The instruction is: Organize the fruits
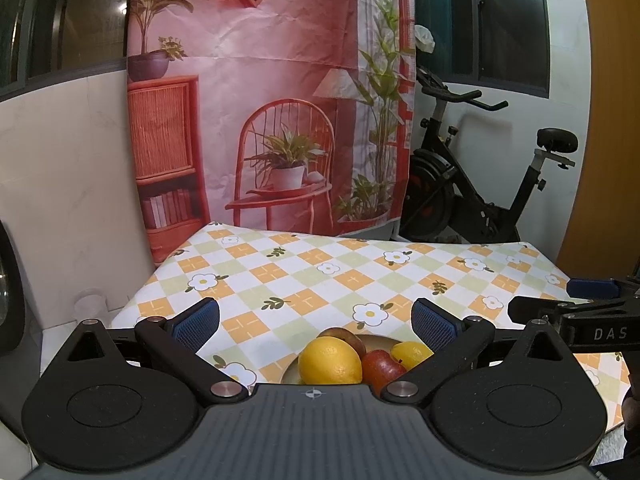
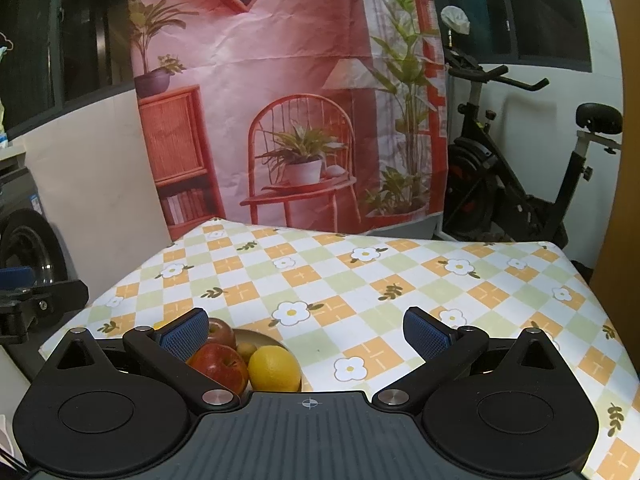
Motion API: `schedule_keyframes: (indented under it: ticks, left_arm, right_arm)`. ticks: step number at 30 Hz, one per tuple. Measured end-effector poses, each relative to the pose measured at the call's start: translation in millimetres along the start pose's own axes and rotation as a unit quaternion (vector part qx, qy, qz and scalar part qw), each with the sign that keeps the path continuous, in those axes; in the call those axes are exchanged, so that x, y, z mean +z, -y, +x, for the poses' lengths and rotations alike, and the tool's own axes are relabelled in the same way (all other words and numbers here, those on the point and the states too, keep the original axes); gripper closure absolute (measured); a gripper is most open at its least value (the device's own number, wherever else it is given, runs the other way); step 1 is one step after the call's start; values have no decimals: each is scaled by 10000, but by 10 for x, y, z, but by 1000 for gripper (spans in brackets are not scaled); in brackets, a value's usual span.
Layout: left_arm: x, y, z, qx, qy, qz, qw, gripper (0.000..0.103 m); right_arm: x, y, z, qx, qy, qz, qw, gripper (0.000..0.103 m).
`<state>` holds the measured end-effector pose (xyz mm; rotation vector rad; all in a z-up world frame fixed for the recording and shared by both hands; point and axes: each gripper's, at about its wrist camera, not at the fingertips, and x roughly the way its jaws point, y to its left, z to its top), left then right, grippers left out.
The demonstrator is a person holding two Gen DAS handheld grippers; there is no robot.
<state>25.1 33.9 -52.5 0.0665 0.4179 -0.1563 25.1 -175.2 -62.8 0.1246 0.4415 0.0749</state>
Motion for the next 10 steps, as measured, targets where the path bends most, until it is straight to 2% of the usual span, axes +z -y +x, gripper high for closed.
schedule_keyframes:
  ticks: [10]
  left_arm:
    - [-9,-7,4,1,-26,-23,10000,0]
  right_arm:
    - [-22,5,17,-15,-45,41,10000,1]
